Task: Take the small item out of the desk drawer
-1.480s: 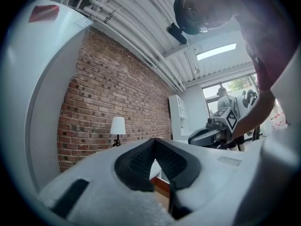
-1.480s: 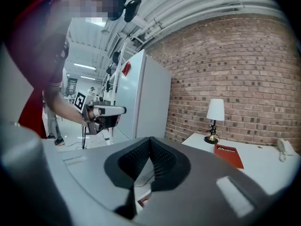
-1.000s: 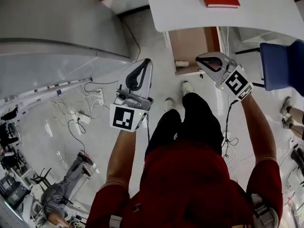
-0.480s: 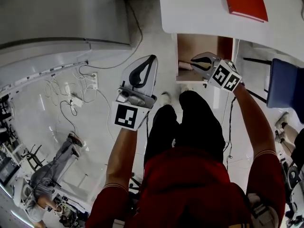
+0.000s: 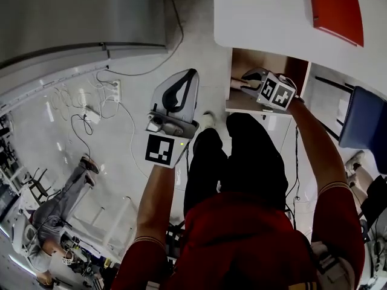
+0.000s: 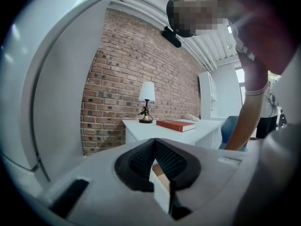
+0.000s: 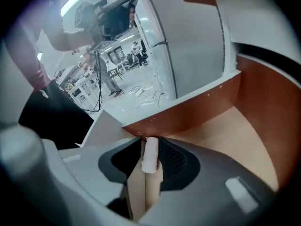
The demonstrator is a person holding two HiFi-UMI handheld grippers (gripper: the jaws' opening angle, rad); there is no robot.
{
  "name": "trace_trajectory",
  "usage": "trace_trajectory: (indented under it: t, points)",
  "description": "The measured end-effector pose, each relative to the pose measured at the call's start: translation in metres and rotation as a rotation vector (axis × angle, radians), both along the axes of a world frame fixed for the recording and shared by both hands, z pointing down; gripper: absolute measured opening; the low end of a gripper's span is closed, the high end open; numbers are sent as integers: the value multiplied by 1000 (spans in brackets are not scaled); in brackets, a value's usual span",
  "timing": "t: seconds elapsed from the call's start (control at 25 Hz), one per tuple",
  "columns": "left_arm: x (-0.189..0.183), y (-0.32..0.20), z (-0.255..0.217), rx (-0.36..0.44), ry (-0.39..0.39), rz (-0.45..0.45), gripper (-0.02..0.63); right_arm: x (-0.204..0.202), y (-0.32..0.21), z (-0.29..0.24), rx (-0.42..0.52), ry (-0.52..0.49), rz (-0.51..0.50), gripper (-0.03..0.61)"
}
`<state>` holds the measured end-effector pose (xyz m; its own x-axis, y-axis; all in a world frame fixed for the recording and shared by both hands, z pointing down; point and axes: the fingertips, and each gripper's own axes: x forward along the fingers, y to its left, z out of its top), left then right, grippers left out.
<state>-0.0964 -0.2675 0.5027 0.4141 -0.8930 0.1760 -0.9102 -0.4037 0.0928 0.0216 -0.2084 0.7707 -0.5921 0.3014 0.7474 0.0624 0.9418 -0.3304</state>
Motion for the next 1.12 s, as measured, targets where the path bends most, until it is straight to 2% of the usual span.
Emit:
trace_trajectory:
  t: [0.12, 0.48, 0.72, 0.92, 1.12]
  points:
    - [-4, 1, 8, -20, -15, -14, 5, 0, 5, 24, -32, 44, -38, 141]
    - [-25, 10, 23, -62, -28, -57, 5, -5, 16, 63, -96, 131, -58, 176]
    - [-26, 13, 26, -74, -35, -55, 5, -6, 20, 79, -95, 163, -64, 171]
    - [-30, 15, 27, -79, -42, -59, 5, -3, 23, 83, -110, 192, -62, 139]
    - [-31, 18, 21, -74, -47, -55, 5, -2, 20, 74, -77, 195, -70, 130]
